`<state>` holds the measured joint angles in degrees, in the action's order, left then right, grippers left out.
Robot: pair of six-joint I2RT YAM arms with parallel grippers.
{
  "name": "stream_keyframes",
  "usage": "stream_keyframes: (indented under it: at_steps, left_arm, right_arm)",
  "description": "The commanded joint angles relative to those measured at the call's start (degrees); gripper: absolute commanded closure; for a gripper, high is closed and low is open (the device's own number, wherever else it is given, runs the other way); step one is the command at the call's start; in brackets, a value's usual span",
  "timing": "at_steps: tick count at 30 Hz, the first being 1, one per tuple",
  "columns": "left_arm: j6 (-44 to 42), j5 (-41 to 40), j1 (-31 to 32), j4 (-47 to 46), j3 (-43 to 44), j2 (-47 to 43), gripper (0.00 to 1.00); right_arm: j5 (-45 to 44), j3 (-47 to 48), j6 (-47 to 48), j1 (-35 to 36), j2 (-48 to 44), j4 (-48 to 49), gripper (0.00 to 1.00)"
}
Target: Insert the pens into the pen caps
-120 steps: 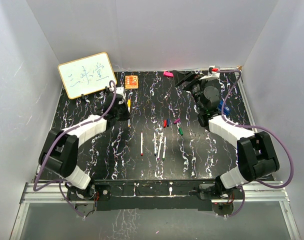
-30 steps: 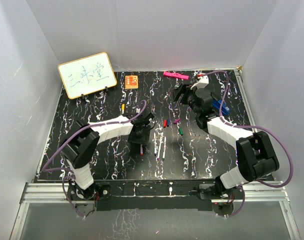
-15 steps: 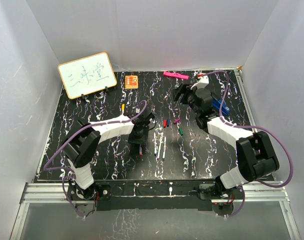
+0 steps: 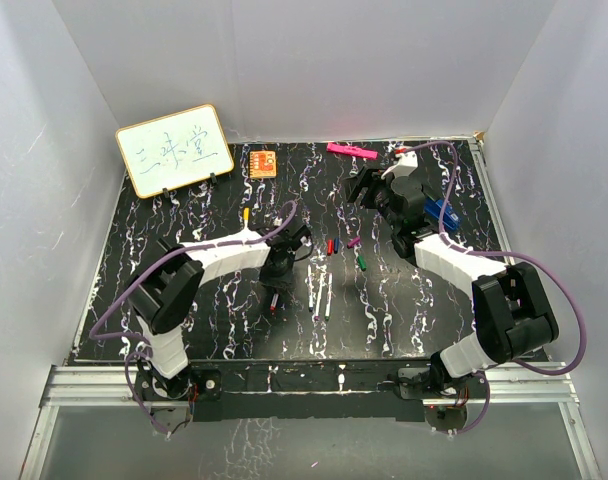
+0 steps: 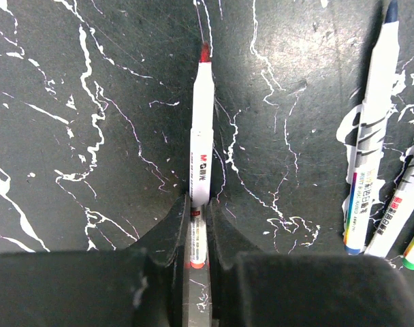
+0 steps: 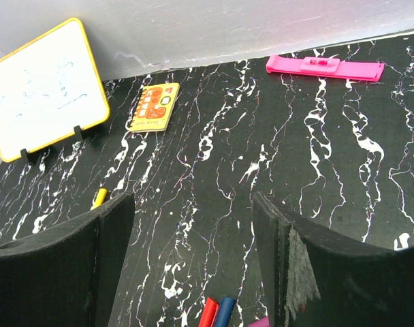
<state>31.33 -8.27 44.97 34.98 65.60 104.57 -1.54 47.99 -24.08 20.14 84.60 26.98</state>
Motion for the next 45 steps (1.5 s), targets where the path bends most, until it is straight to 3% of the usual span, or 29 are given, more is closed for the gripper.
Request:
stream_keyframes:
  at_steps: [1, 6, 12, 26, 45]
  left_arm:
    - [-2.23, 1.42, 0.21, 5.19, -6.44, 4.91, 1.0]
    - [-3.46, 2.36, 0.21, 3.84, -8.3, 4.5, 1.0]
    - [-5.08, 1.4, -0.11, 4.61, -8.01, 2.49, 1.0]
    - [-4.92, -0.46, -3.69, 9.45, -0.61, -19.99, 1.0]
    - [-4.09, -1.71, -3.68, -4.39, -7.0, -31.82, 1.0]
  right_arm:
    - [0.42, 1.98, 0.17, 0.07, -0.48, 1.06, 0.35]
    - [0.53, 3.09, 0.44, 0.81, 0.77, -2.4, 0.39]
    - [-6.33, 3.75, 4.17, 6.48, 1.93, -6.08, 0.39]
    - [-10.98, 6.97, 1.93, 12.1, 8.38, -15.67, 0.47]
    - [-12.49, 11.25, 0.84, 16.17, 16.69, -23.04, 0.58]
